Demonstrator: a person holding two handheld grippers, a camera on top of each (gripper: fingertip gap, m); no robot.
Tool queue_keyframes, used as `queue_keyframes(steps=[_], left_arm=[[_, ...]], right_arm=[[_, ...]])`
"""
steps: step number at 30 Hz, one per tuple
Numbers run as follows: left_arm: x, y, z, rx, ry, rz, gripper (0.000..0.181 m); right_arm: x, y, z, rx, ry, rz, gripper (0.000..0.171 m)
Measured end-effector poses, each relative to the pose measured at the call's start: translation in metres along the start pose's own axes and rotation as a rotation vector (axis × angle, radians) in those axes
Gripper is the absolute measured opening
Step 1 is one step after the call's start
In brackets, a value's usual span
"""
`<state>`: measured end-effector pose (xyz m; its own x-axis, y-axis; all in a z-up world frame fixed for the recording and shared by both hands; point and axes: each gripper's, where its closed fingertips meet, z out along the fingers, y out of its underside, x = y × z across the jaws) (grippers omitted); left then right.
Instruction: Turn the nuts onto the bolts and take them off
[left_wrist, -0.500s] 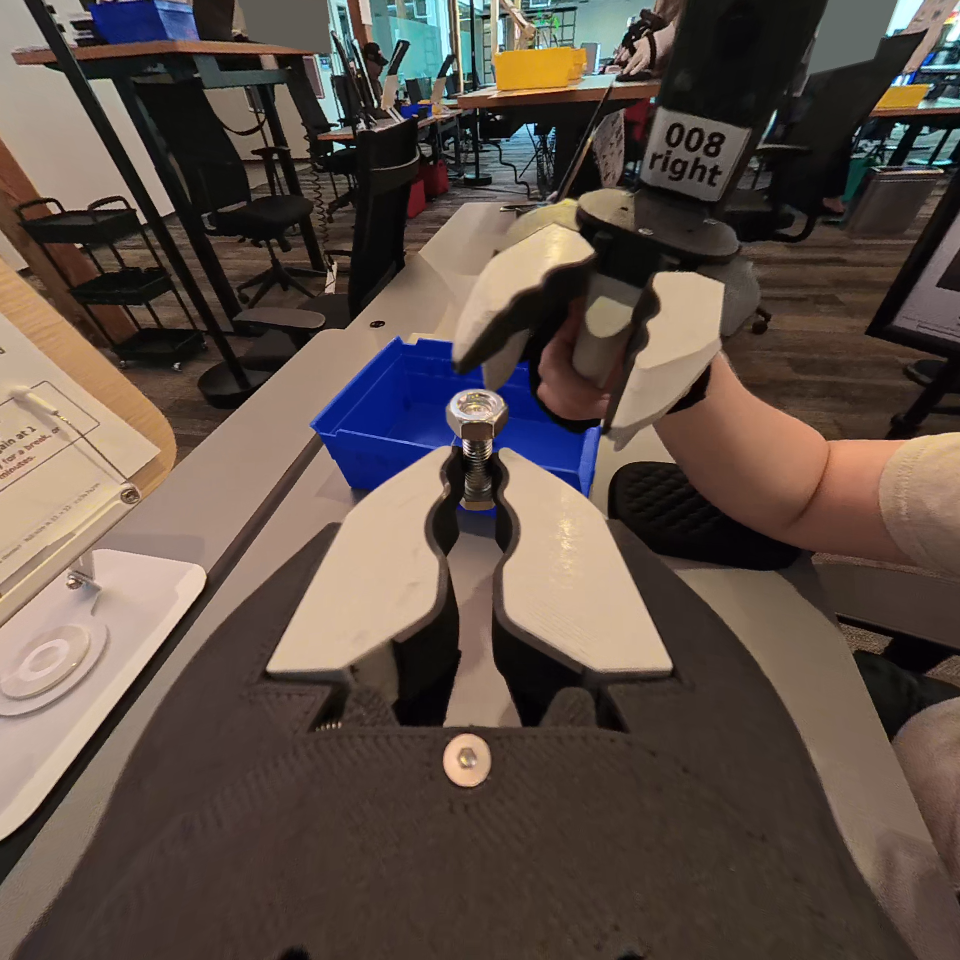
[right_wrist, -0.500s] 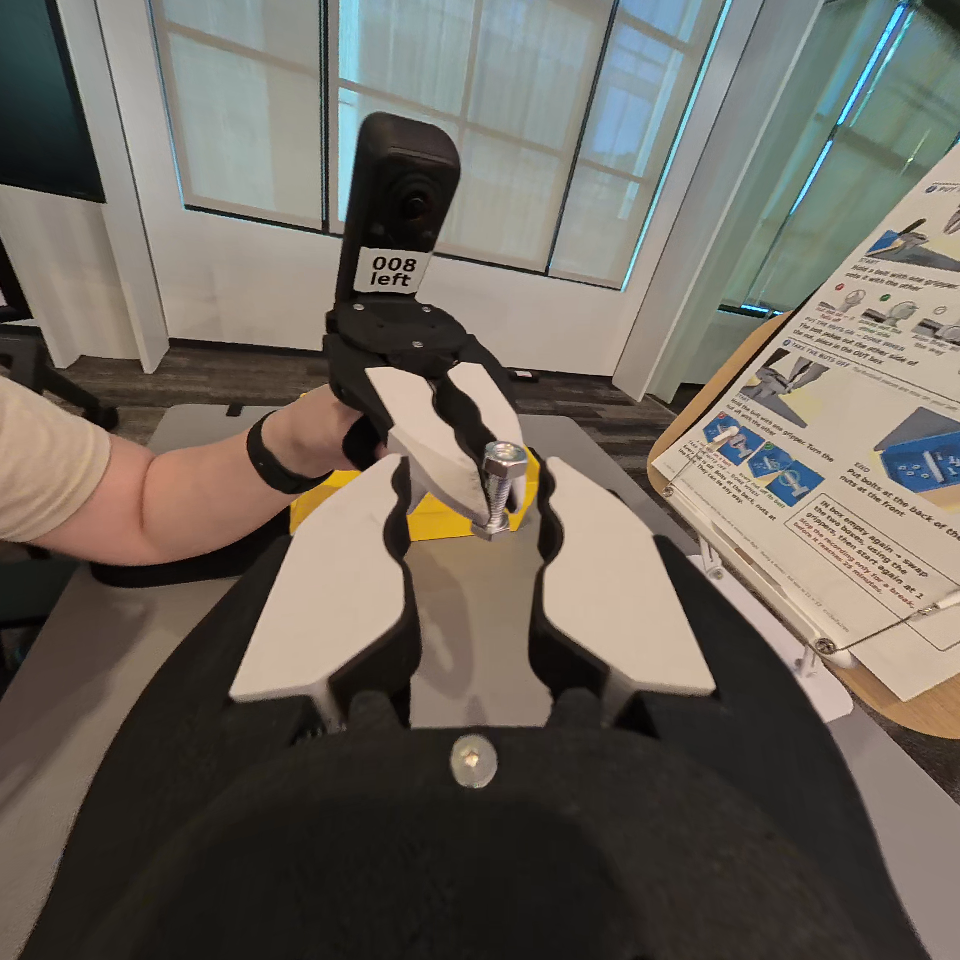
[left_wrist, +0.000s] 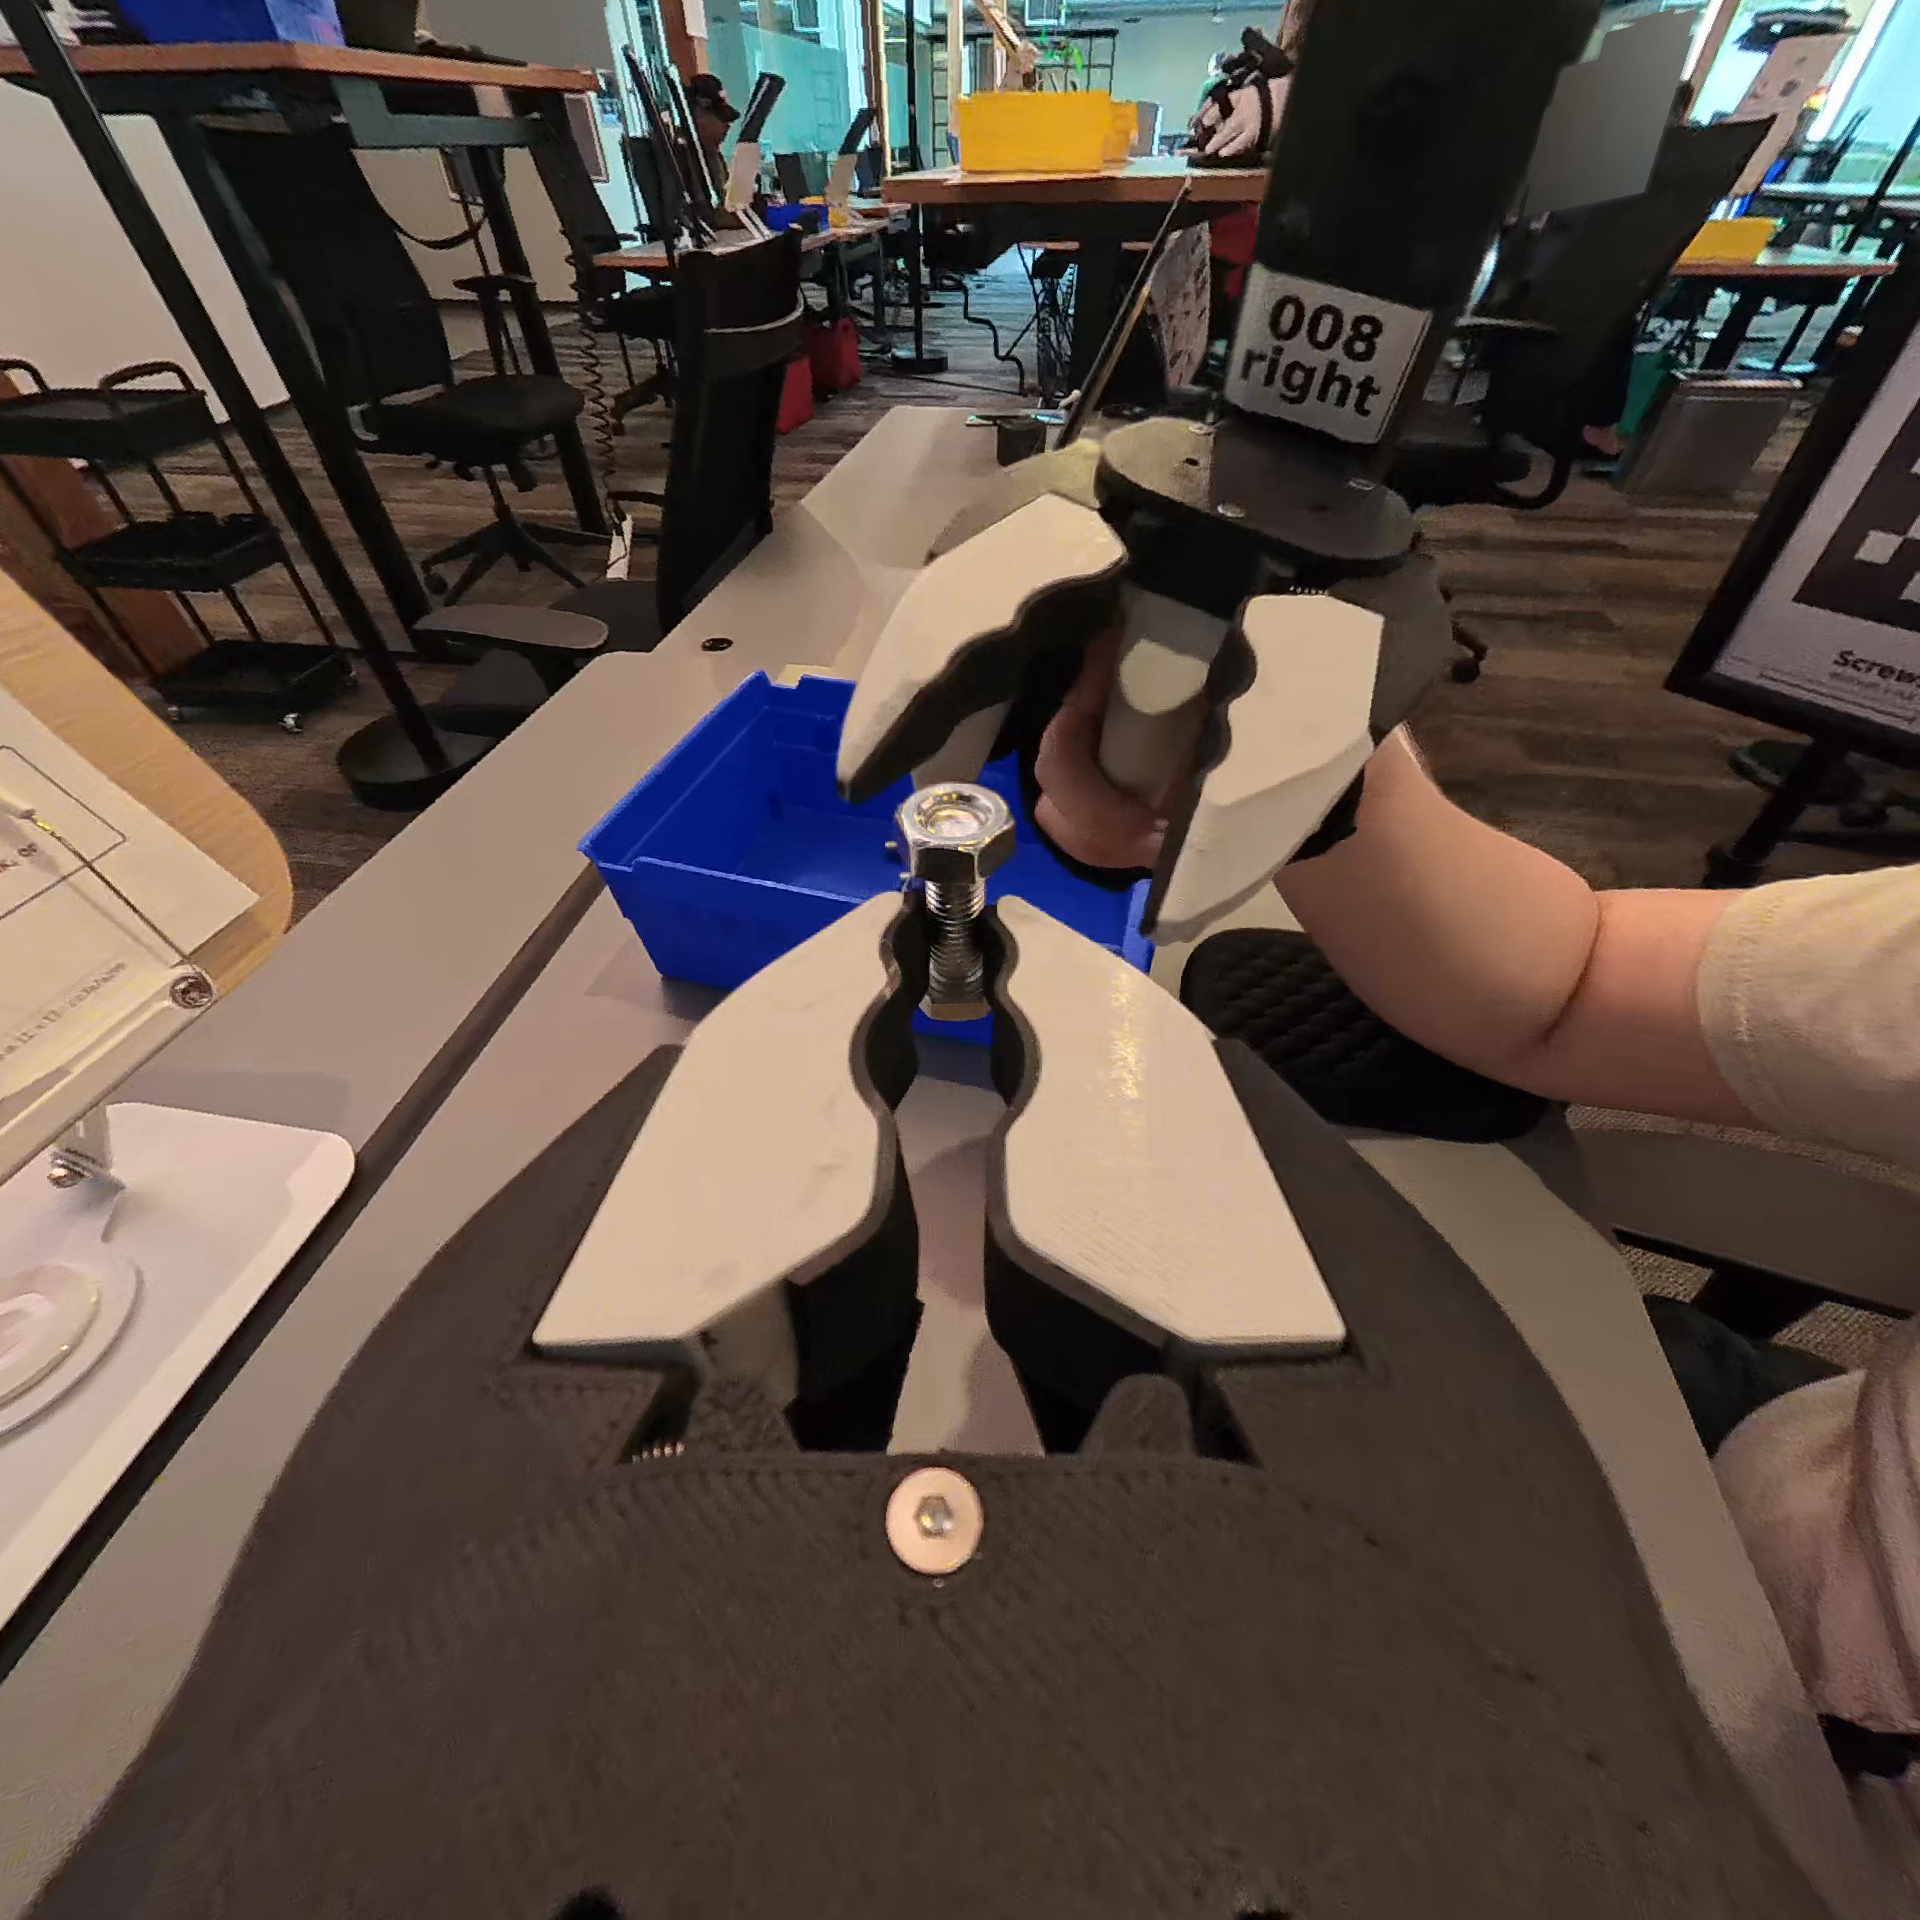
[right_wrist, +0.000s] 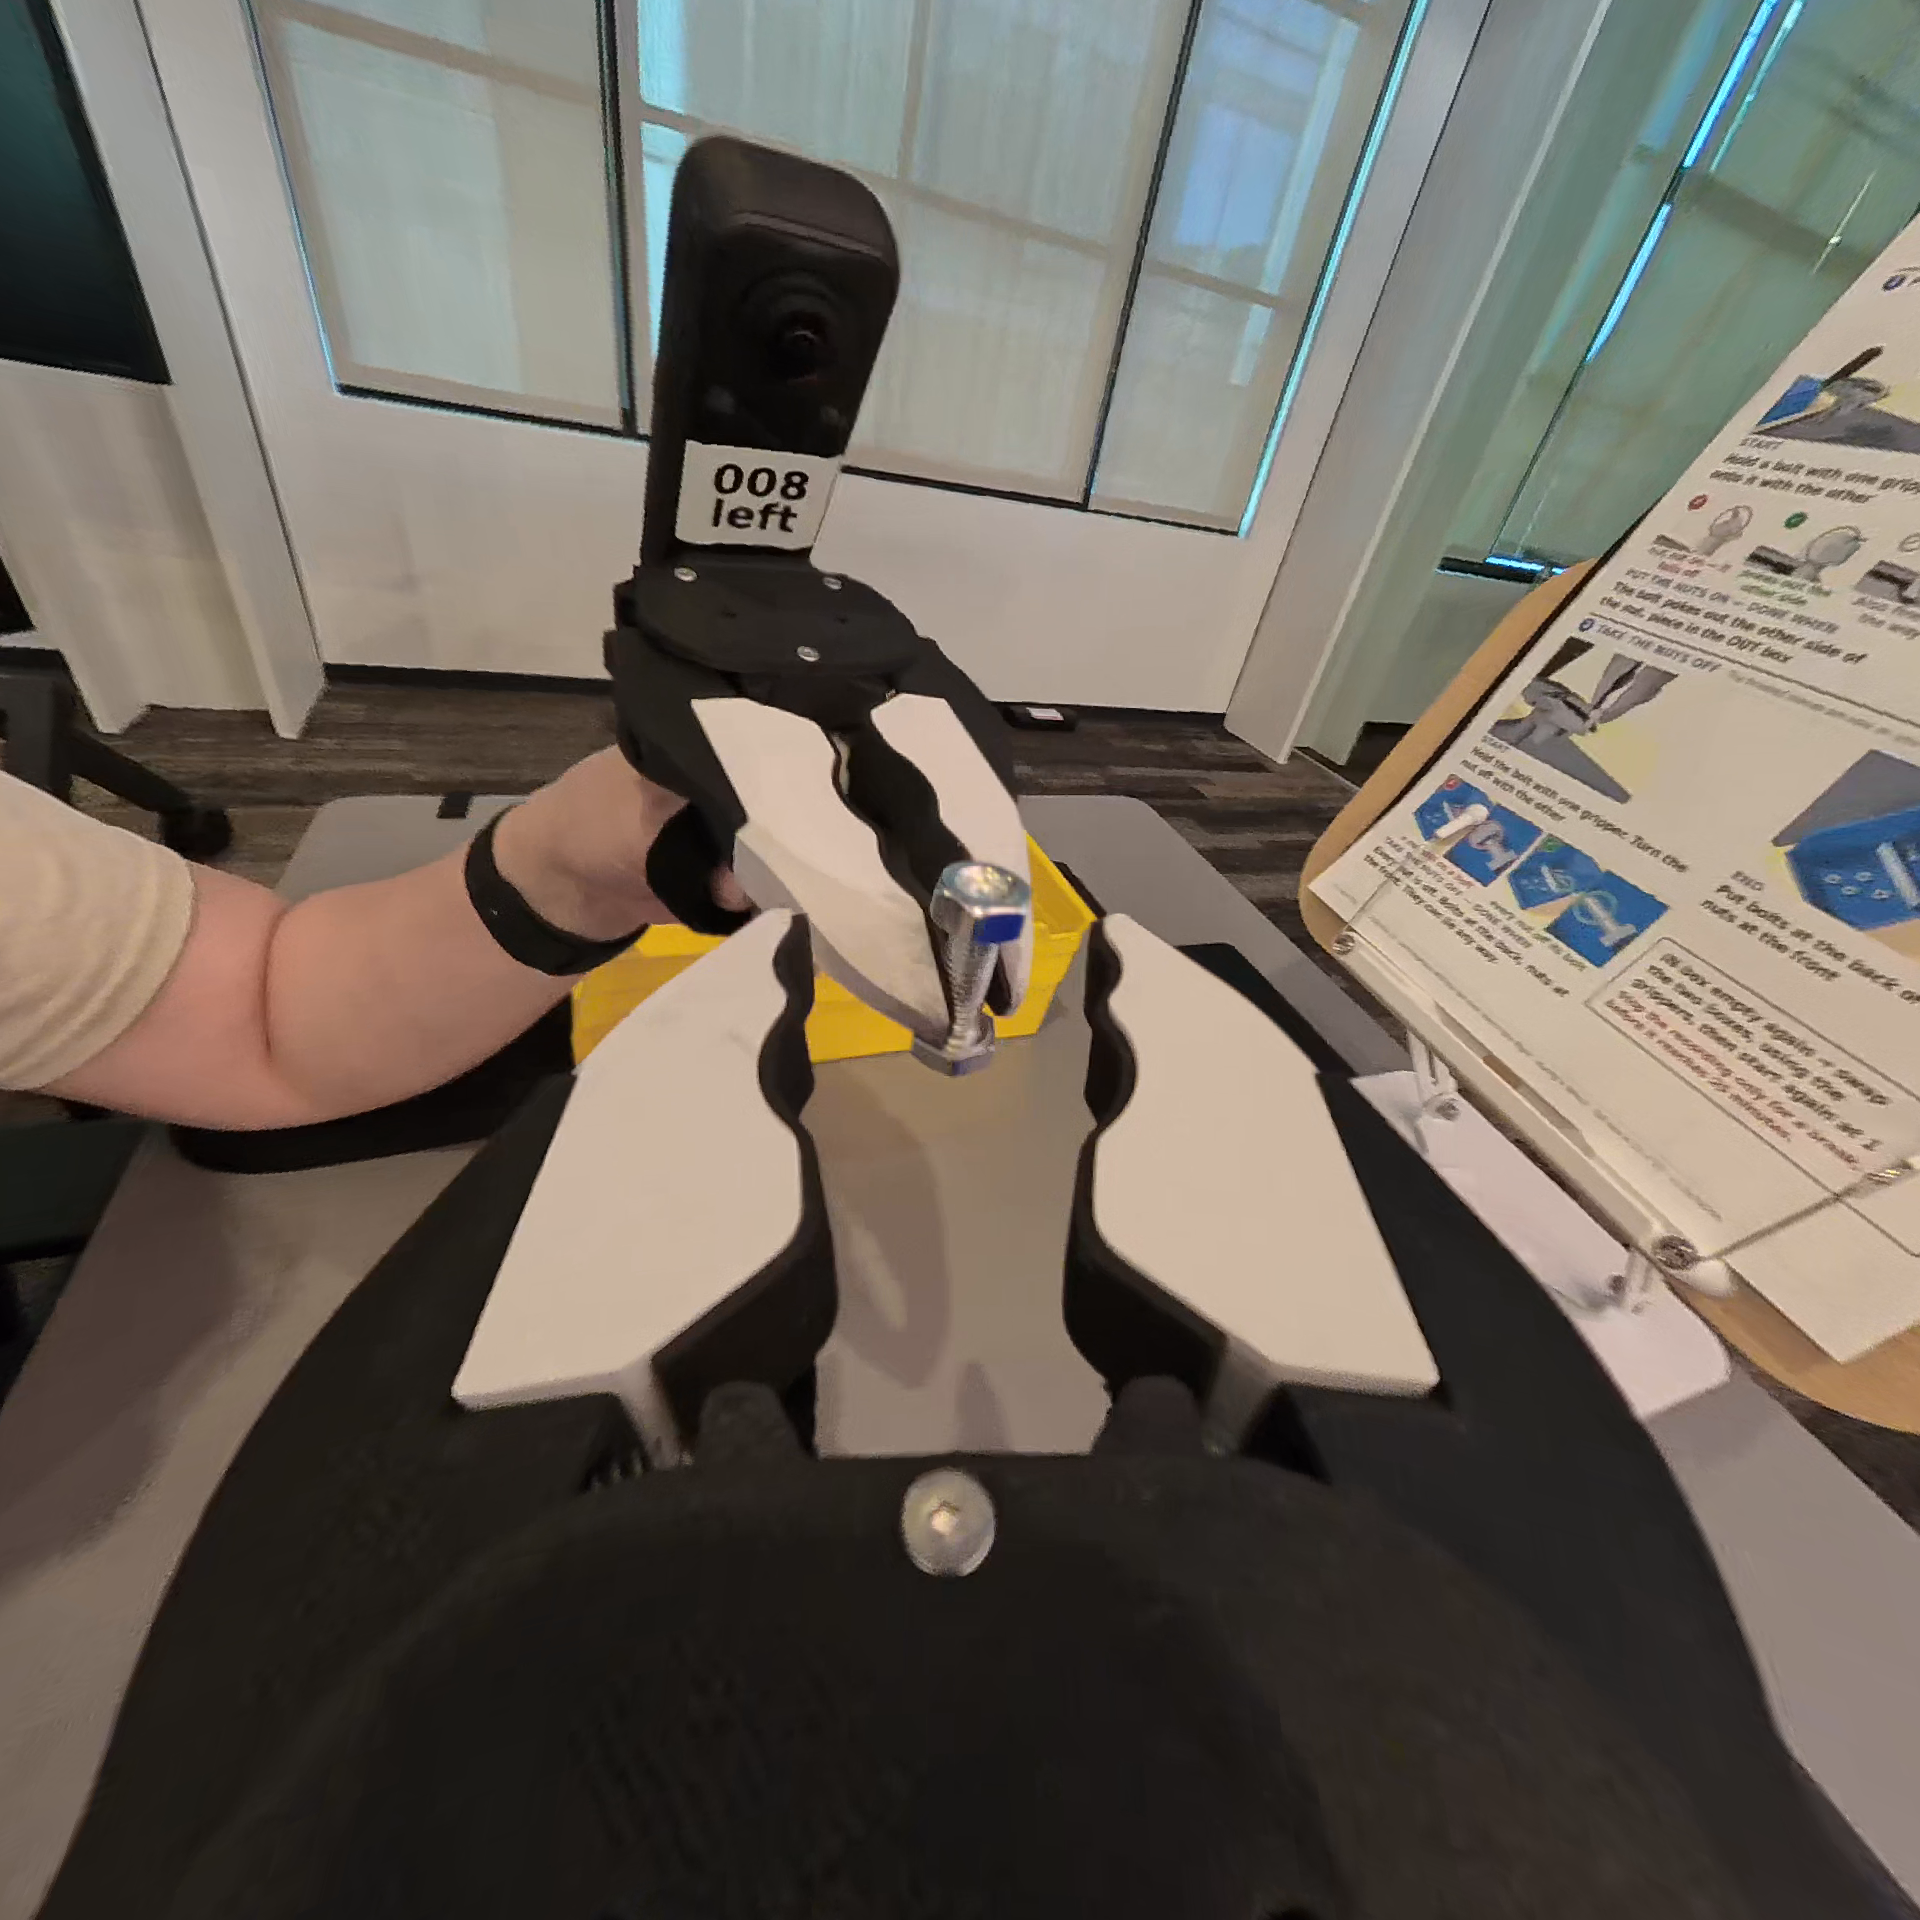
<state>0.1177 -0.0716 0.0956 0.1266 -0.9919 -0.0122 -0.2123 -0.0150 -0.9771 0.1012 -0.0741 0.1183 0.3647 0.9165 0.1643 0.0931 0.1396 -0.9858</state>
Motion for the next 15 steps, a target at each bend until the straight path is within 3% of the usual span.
queue_keyframes(steps=[3, 5, 7, 10, 15], left_arm=[[-0.006, 0.0, -0.001, 0.0, -0.035, -0.005, 0.009], [-0.011, -0.002, -0.006, 0.01, -0.058, -0.016, 0.009], [-0.013, -0.004, -0.01, 0.017, -0.057, -0.02, 0.009], [-0.007, -0.002, -0.007, 0.004, -0.031, -0.015, 0.009], [0.006, 0.002, 0.007, -0.01, 0.008, -0.002, 0.009]], right_arm=[[-0.009, -0.002, -0.001, 0.003, -0.06, 0.029, 0.051], [-0.017, -0.007, -0.008, 0.003, -0.1, 0.003, 0.036], [-0.017, -0.016, -0.014, 0.04, -0.085, -0.014, 0.034], [-0.003, -0.019, -0.016, 0.057, -0.003, -0.004, 0.039], [-0.001, -0.014, -0.009, 0.074, -0.024, 0.068, 0.052]])
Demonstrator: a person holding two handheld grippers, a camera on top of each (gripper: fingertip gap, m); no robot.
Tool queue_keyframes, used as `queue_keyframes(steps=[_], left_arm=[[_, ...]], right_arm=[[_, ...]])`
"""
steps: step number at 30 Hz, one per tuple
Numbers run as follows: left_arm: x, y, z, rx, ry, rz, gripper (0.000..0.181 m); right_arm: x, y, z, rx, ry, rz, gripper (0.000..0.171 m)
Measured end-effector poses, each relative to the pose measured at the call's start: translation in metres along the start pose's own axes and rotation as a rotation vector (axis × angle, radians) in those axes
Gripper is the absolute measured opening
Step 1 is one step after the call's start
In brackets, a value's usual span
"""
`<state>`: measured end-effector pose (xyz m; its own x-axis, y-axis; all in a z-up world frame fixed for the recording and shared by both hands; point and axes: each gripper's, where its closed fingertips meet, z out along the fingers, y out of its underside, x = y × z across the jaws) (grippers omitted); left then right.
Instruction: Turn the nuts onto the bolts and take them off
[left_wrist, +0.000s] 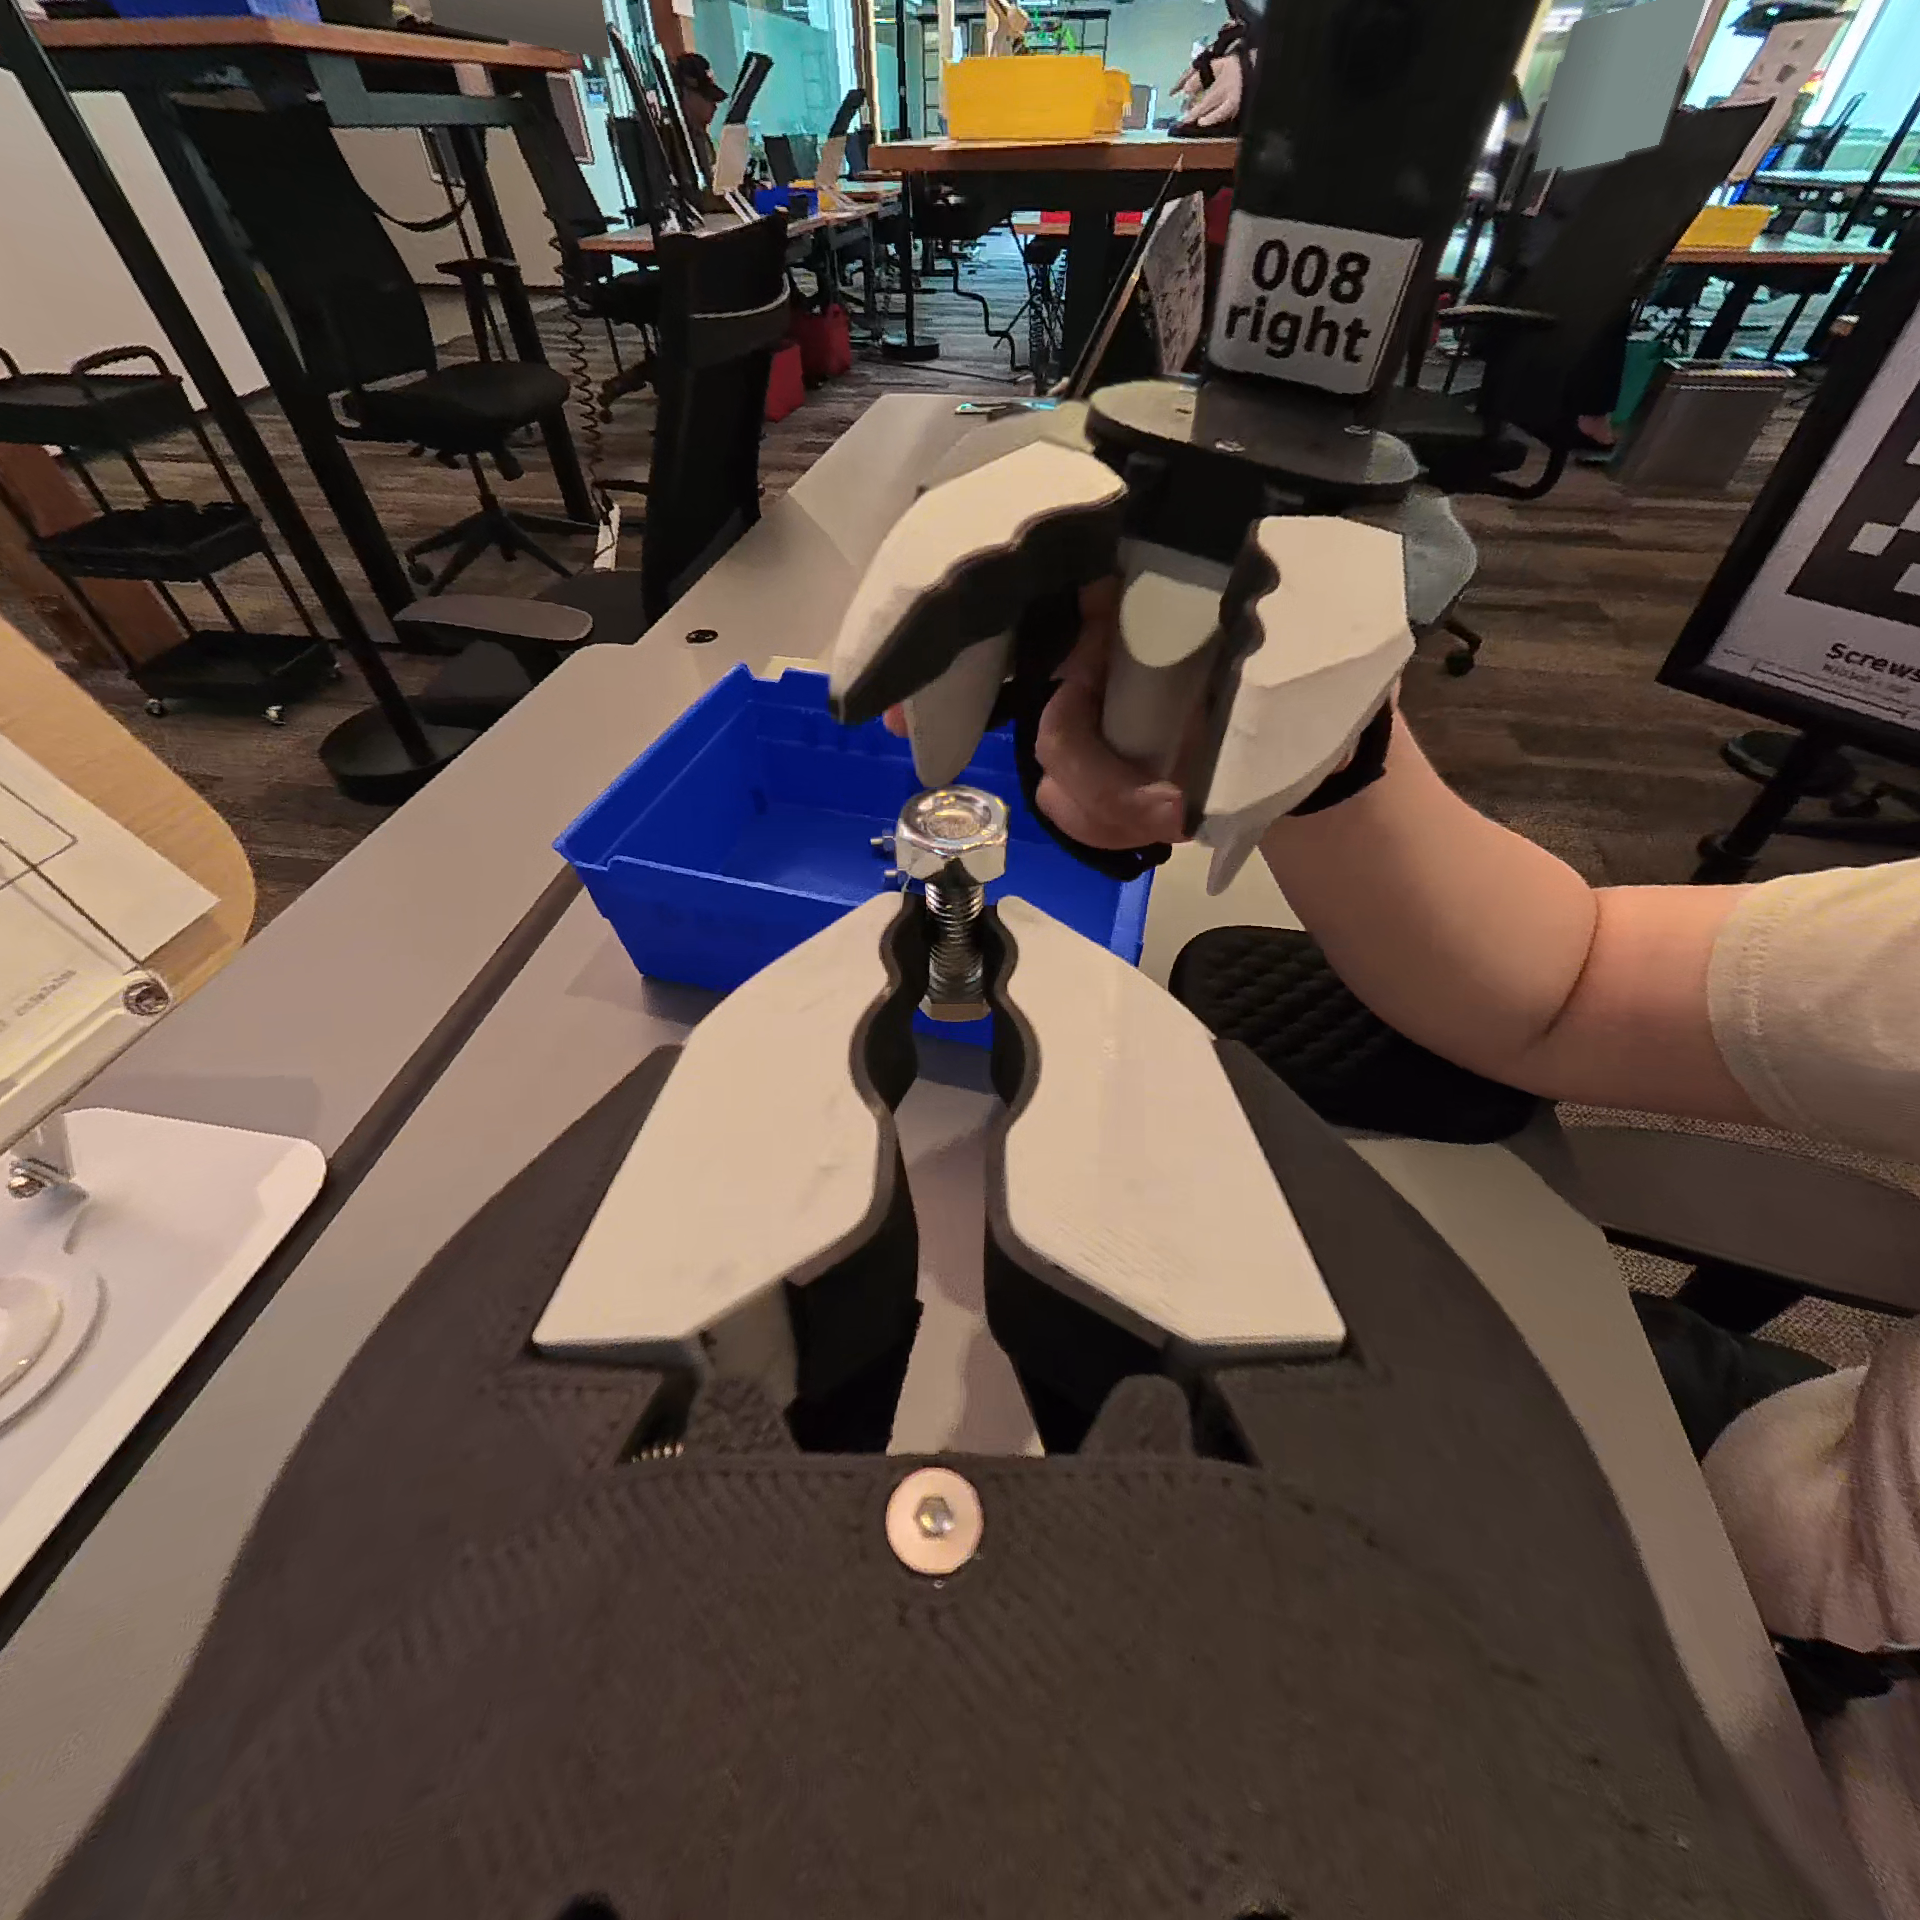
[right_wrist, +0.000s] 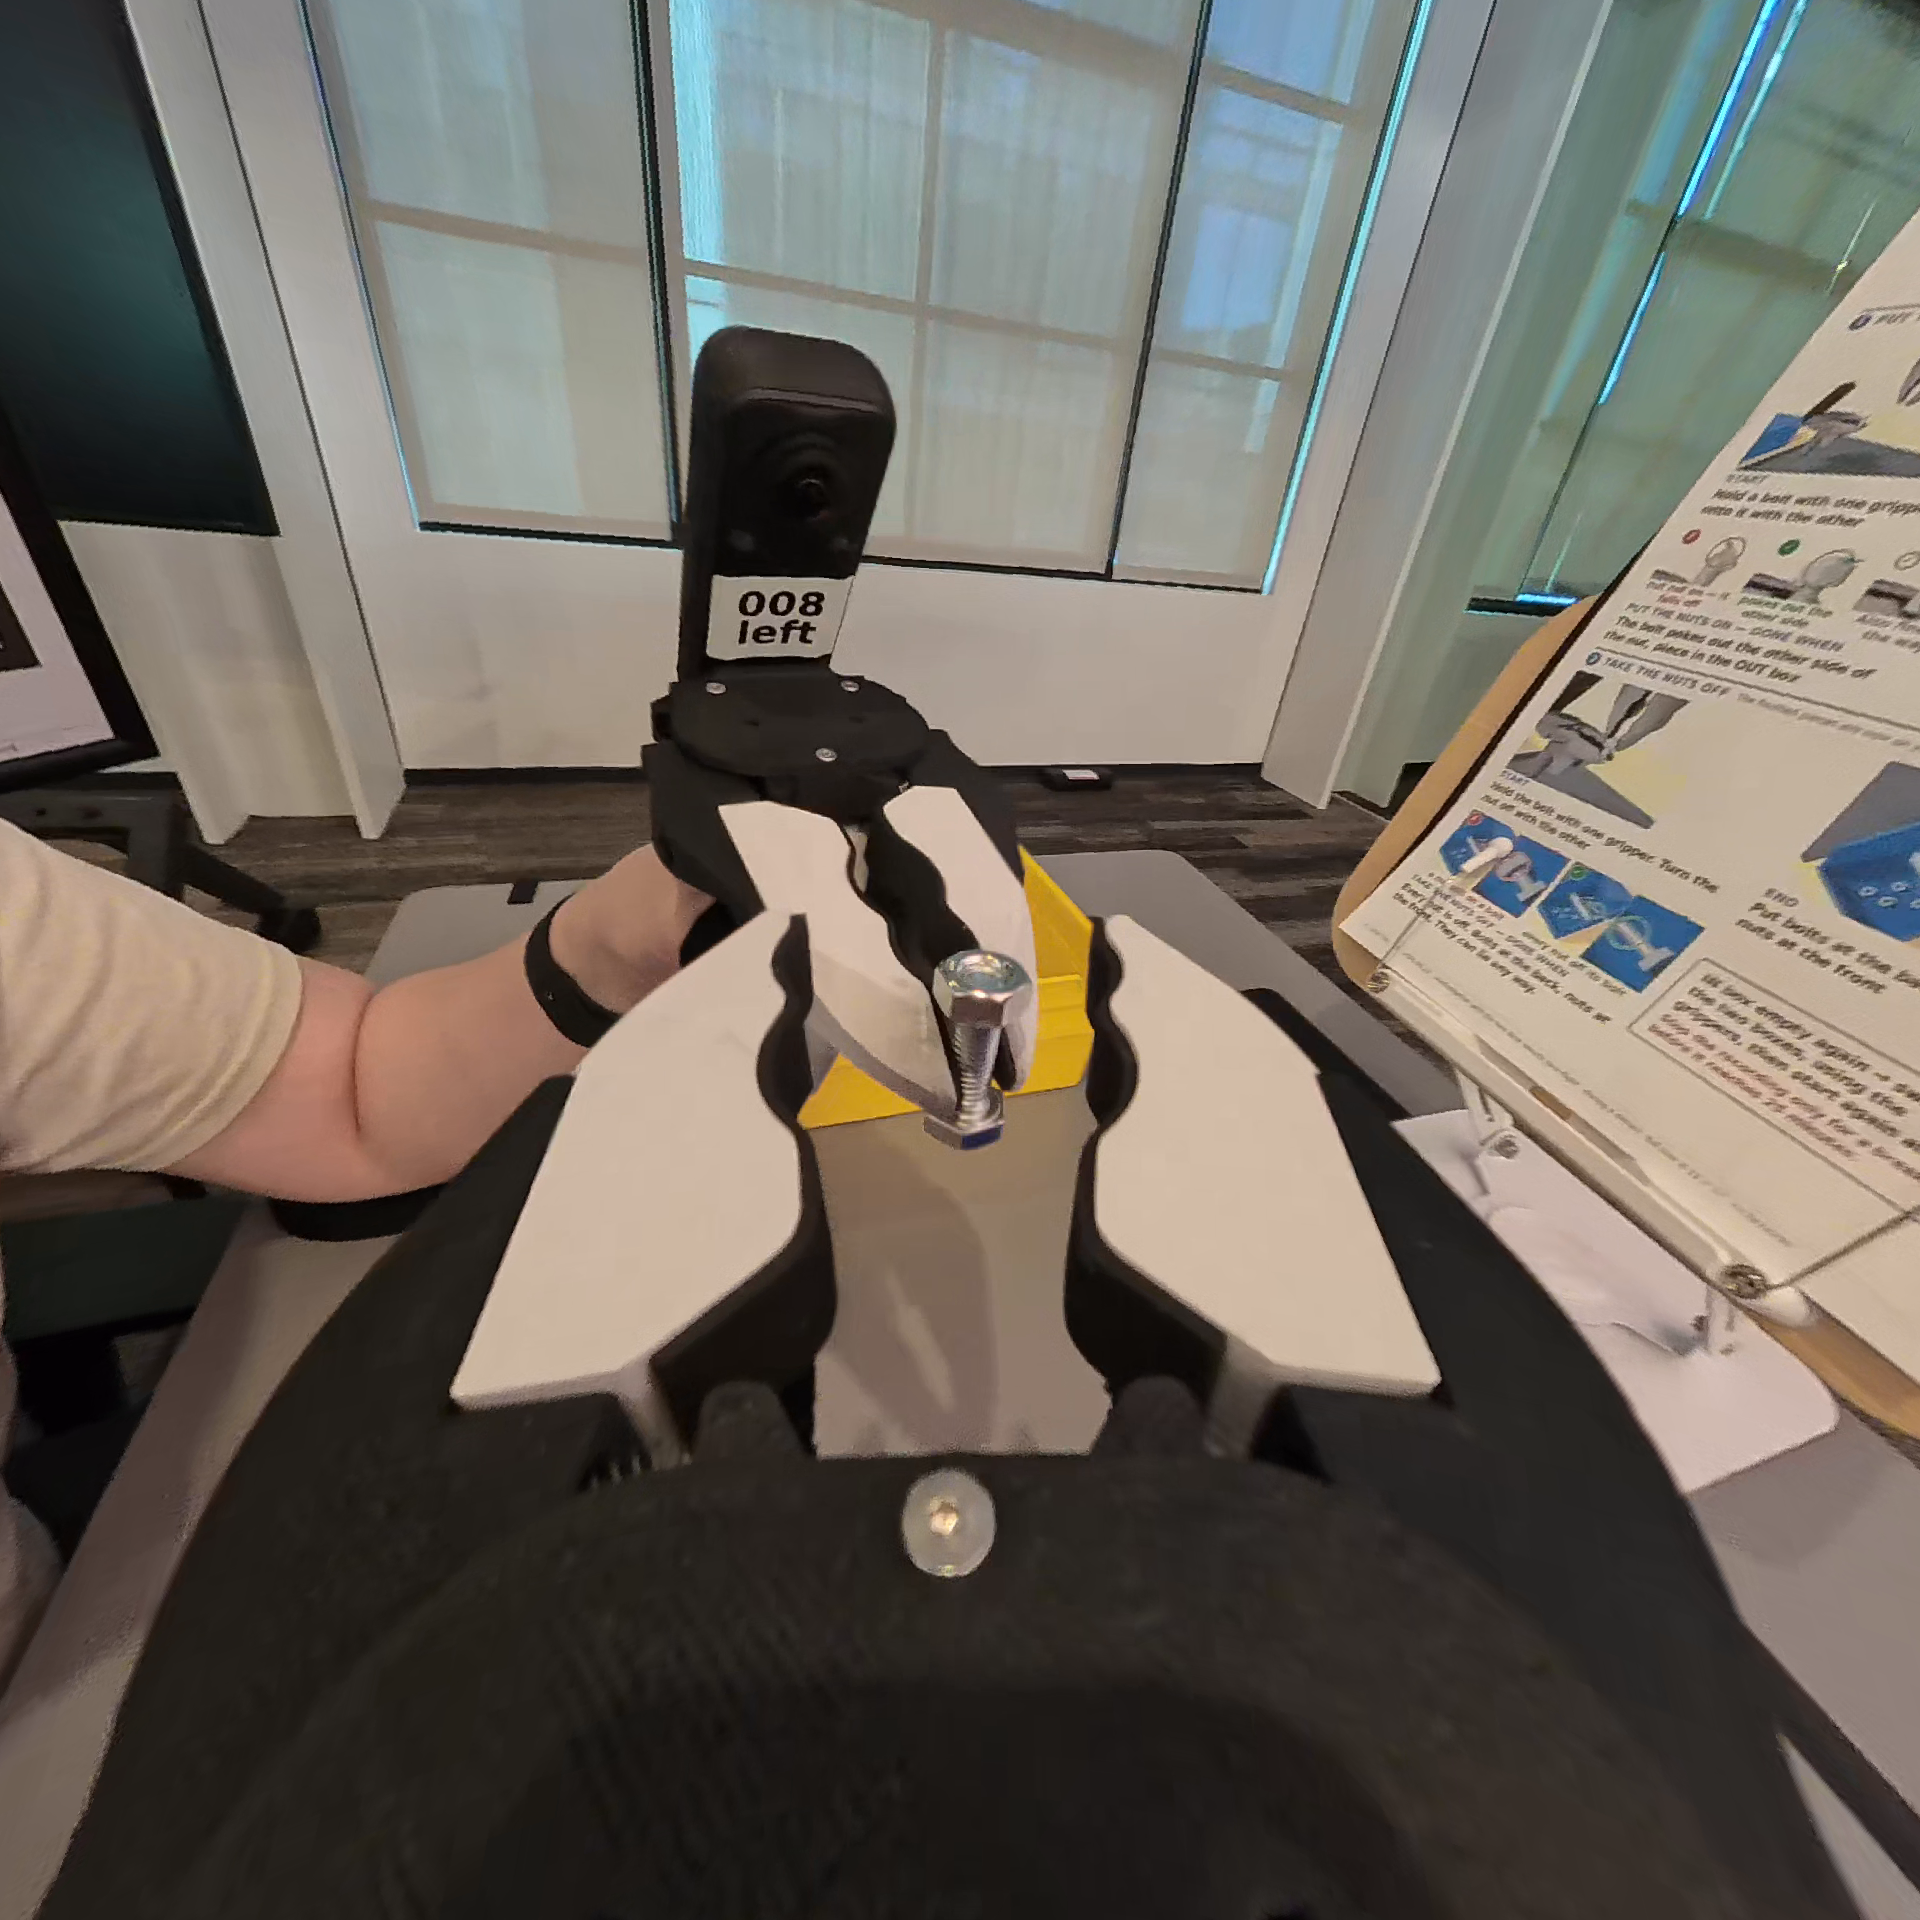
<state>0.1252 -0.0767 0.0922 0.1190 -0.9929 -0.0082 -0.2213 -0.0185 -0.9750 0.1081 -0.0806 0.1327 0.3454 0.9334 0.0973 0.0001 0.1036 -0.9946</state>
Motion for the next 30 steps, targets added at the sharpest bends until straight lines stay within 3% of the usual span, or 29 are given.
queue_keyframes(steps=[6, 11, 17, 23, 25, 27, 30], left_arm=[[-0.005, -0.002, -0.004, 0.01, -0.02, -0.012, 0.009], [-0.016, -0.008, -0.017, 0.038, -0.07, -0.018, 0.009], [0.0, -0.008, -0.007, 0.038, 0.004, -0.024, 0.009], [-0.003, -0.007, -0.006, 0.039, -0.021, -0.021, 0.009], [-0.012, -0.01, -0.013, 0.055, -0.057, -0.037, 0.009], [-0.02, -0.01, -0.02, 0.056, -0.088, -0.031, 0.009], [-0.015, -0.01, -0.019, 0.052, -0.058, -0.037, 0.009]], right_arm=[[-0.011, 0.006, 0.003, -0.04, -0.061, 0.003, 0.055], [-0.007, -0.005, -0.007, -0.006, -0.041, -0.003, 0.048], [-0.001, 0.002, 0.001, -0.001, -0.028, 0.041, 0.056], [-0.013, 0.014, 0.007, -0.078, -0.074, 0.015, 0.059], [-0.018, 0.011, 0.004, -0.077, -0.096, -0.01, 0.044], [-0.016, 0.006, 0.004, -0.049, -0.074, -0.011, 0.044], [-0.006, 0.012, 0.008, -0.069, 0.002, -0.035, 0.056]])
